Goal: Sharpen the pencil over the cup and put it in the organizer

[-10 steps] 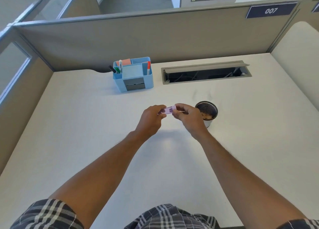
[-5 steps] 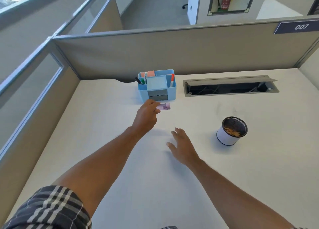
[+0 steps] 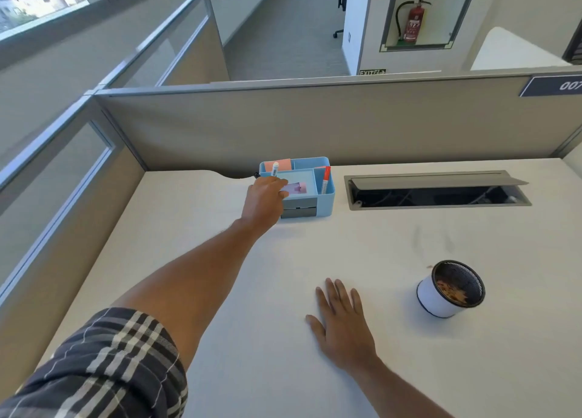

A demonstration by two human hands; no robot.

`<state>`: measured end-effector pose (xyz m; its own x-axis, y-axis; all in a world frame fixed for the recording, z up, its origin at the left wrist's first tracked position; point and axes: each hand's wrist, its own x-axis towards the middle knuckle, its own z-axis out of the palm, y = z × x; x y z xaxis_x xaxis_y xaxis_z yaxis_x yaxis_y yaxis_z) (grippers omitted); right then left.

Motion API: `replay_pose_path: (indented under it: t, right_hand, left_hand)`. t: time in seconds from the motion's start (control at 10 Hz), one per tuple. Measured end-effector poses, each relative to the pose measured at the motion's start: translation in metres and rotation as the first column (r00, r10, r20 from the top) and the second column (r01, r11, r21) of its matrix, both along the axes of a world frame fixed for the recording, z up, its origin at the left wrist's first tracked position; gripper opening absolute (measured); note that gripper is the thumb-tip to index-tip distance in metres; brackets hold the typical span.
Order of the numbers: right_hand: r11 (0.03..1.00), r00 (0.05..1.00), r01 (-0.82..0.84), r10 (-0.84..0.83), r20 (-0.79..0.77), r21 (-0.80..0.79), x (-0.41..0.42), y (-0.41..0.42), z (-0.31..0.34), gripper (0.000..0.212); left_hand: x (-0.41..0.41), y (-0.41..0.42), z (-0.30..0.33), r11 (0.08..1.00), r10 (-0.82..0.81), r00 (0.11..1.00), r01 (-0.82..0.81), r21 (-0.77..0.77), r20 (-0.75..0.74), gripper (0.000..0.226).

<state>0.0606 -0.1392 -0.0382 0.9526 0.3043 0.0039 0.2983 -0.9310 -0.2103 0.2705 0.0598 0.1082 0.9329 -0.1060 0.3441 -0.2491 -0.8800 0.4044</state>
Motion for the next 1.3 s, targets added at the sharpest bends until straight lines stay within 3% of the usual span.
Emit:
replay_pose_path:
  t: [0.2, 0.8, 1.3]
  right_hand:
    - [1.0, 1.0, 0.005, -0.005, 0.023, 0.014, 0.002, -0.002, -0.006, 0.063]
    - [1.0, 1.0, 0.019, -0.019, 0.01, 0.021, 0.004, -0.003, -0.008, 0.062]
    - [1.0, 0.999, 0.014, -0.015, 0.037, 0.022, 0.004, -0.001, -0.011, 0.061]
  left_hand:
    - [0.023, -0.011, -0.011, 1.0, -0.006, 0.998, 0.005, -0.009, -0.056, 0.021]
    - [0.038, -0.023, -0.022, 0.984, -0.052, 0.988, 0.075, 0.16, -0.145, 0.021]
    - [0.037, -0.026, -0.022, 0.996, -0.049, 0.984, 0.062, 0.071, -0.172, 0.028]
